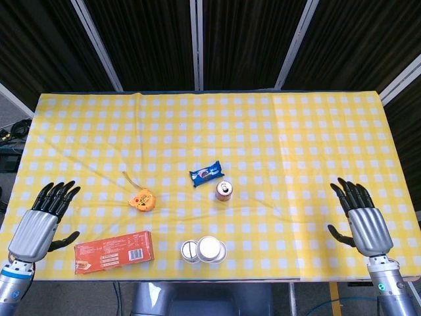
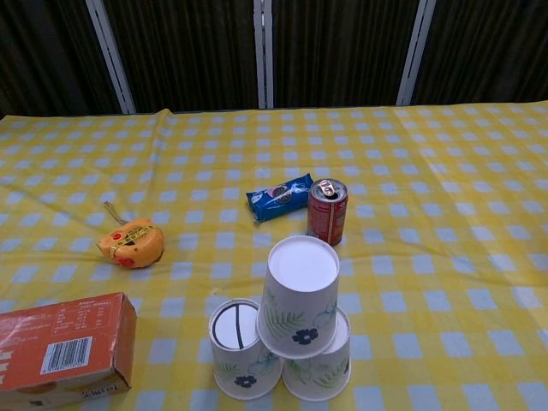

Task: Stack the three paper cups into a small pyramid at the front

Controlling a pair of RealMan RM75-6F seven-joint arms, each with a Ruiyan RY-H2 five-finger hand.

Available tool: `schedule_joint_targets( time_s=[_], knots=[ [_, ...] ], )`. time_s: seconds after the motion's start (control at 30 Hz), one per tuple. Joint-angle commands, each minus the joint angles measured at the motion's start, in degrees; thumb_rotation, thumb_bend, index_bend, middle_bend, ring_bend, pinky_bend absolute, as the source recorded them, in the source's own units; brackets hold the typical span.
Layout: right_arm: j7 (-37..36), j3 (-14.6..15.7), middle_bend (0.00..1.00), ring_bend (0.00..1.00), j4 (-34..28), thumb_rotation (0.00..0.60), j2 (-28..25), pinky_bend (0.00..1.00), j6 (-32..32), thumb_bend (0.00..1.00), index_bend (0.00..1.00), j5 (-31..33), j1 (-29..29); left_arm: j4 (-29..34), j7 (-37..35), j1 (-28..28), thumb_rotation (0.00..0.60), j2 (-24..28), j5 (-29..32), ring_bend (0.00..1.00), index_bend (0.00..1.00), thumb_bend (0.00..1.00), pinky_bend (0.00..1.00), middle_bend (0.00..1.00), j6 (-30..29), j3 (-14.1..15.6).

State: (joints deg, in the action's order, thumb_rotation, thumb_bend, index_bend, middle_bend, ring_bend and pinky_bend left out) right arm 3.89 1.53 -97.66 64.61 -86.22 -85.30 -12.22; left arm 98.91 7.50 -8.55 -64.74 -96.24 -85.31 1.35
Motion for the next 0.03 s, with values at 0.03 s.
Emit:
schedule_joint_targets(
  time_s=[0.03],
  knots=[
    [-0.8,0.0,0.00,0.00,1.8,0.600,0.9,0.00,-2.5,0.16,0.00,-1.3,1.7,-0.6,-0.2,0.3,0.600,-0.4,0.3,0.00,0.00,0.17,0.00,0.00,-0.3,0.0]
  ],
)
